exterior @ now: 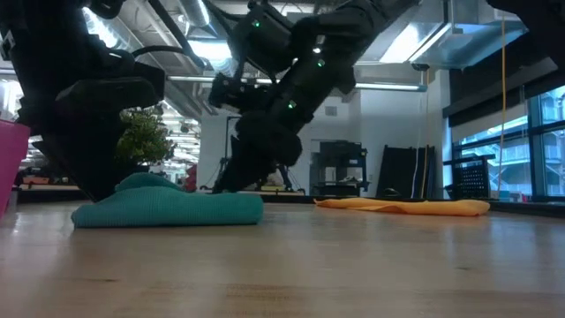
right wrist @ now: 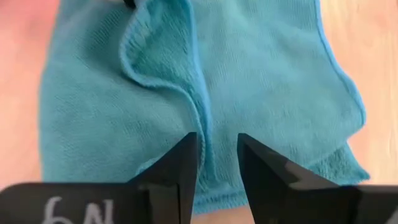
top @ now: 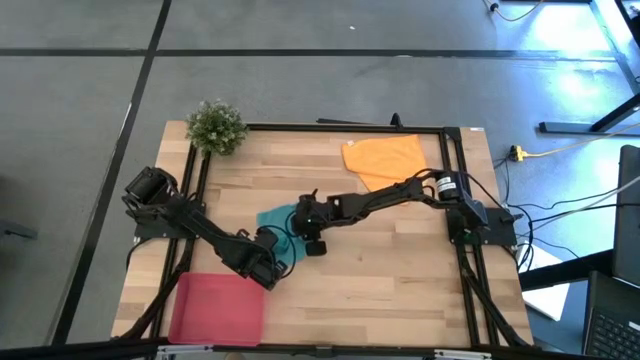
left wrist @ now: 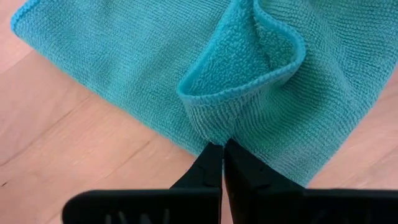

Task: Roll microfiber towels into tight, uniform cylinder then place into a basket
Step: Roll the blue microfiber towel

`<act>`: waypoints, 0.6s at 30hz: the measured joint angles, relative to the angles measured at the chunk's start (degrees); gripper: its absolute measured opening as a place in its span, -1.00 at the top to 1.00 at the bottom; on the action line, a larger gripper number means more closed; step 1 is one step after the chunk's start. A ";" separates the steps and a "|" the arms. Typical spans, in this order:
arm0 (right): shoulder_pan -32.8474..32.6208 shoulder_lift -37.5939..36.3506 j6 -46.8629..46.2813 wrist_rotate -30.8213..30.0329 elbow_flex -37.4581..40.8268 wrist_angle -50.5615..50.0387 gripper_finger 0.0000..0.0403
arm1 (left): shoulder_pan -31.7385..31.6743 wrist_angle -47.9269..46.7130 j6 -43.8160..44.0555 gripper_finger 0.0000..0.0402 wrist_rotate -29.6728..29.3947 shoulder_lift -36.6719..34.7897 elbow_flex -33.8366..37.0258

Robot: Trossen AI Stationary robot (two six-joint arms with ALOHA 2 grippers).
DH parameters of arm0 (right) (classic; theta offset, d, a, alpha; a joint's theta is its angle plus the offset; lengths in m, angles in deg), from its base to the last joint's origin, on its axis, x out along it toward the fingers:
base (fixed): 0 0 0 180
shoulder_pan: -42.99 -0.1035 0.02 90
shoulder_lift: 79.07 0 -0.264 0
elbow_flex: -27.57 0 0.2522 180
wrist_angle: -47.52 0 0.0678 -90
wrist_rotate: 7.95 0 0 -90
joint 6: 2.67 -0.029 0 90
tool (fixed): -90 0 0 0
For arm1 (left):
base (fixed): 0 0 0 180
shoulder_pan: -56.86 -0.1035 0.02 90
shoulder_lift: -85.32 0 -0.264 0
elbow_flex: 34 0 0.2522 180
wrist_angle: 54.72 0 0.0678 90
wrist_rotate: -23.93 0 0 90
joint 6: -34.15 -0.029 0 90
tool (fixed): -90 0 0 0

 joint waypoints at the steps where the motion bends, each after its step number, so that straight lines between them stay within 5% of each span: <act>1: 0.00 0.00 0.02 -0.01 -0.24 0.17 0.42 | 0.00 0.00 0.03 1.00 -0.01 0.00 0.00; 18: 3.98 -12.17 2.84 0.14 4.19 -3.27 0.43 | -0.24 -1.71 2.96 1.00 -0.12 -0.04 0.00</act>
